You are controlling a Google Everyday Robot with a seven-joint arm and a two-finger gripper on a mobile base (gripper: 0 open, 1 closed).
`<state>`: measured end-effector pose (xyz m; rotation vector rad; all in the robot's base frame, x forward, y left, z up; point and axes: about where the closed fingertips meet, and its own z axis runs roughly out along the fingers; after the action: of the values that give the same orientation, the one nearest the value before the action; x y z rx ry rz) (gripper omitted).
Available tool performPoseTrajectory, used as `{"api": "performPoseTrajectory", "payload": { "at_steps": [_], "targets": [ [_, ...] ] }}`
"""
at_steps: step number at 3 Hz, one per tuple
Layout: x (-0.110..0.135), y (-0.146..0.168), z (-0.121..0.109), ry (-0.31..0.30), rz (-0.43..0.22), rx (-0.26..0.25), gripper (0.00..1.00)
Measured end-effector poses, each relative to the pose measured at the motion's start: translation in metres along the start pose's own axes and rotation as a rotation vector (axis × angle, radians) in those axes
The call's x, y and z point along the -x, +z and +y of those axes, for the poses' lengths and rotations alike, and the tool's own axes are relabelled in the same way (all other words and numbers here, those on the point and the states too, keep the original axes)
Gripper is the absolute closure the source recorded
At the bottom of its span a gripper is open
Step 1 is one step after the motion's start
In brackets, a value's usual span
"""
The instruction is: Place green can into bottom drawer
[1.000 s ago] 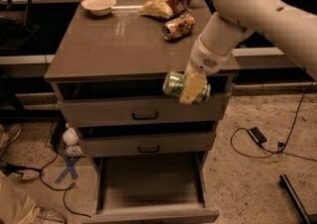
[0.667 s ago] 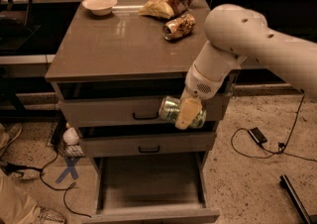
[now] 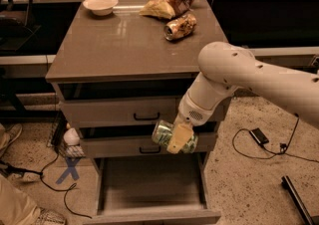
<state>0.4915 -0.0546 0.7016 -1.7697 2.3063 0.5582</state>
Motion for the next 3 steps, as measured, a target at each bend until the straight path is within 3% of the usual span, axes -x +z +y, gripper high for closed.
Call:
{"api": "performPoseTrajectory", "payload": {
  "at_steps": [1,3],
  "targets": [
    [-0.015,0.031,-0.002,0.046,0.042,-0.011,1.0],
    [-0.083,0.158,-0.02,0.182,0.17,-0.114,1.0]
  ]
}}
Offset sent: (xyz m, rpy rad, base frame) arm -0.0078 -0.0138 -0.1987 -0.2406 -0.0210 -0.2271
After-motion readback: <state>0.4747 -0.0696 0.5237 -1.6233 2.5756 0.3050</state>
